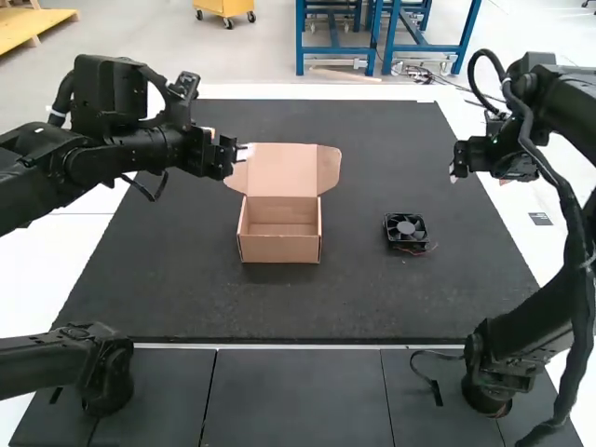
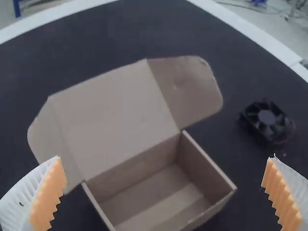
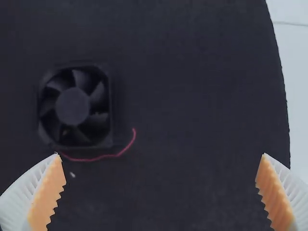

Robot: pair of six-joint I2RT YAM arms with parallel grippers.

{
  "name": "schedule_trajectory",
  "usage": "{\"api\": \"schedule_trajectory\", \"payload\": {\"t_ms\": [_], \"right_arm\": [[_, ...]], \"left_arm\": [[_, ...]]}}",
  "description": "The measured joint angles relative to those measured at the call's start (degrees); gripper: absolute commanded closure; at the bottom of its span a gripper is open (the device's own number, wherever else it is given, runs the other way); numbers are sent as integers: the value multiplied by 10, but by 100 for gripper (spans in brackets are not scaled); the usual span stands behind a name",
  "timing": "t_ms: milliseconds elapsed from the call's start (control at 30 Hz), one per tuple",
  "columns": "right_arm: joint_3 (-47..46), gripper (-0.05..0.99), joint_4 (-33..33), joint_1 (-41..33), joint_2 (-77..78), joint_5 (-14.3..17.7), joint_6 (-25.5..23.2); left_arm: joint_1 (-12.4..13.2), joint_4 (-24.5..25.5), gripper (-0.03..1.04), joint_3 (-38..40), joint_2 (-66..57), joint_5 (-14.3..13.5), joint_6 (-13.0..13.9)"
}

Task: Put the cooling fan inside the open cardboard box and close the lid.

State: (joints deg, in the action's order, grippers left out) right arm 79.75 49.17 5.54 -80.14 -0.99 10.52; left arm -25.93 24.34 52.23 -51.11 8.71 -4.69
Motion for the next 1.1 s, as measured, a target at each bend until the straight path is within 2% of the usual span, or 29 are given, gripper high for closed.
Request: {"api": "schedule_trajectory", "payload": {"t_ms": [133,267,467,800,1100], "right_arm": [[3,3,22,0,-33,-3,23],[16,3,51,0,-70,-28,42],[22,3,43,2,-109,-51,56],[22,3,0,2,-177,-37,69],[59,3,-6,2,-253,-24,76]], "left_arm": [[0,46,5,14,-13,-10,-6],[0,87,5,30,-31,-16,-5],[-3,135,5,42,-42,-19,17],[-4,148,5,47,-42,-19,57],[-4,148,5,47,-42,-19,71]]}}
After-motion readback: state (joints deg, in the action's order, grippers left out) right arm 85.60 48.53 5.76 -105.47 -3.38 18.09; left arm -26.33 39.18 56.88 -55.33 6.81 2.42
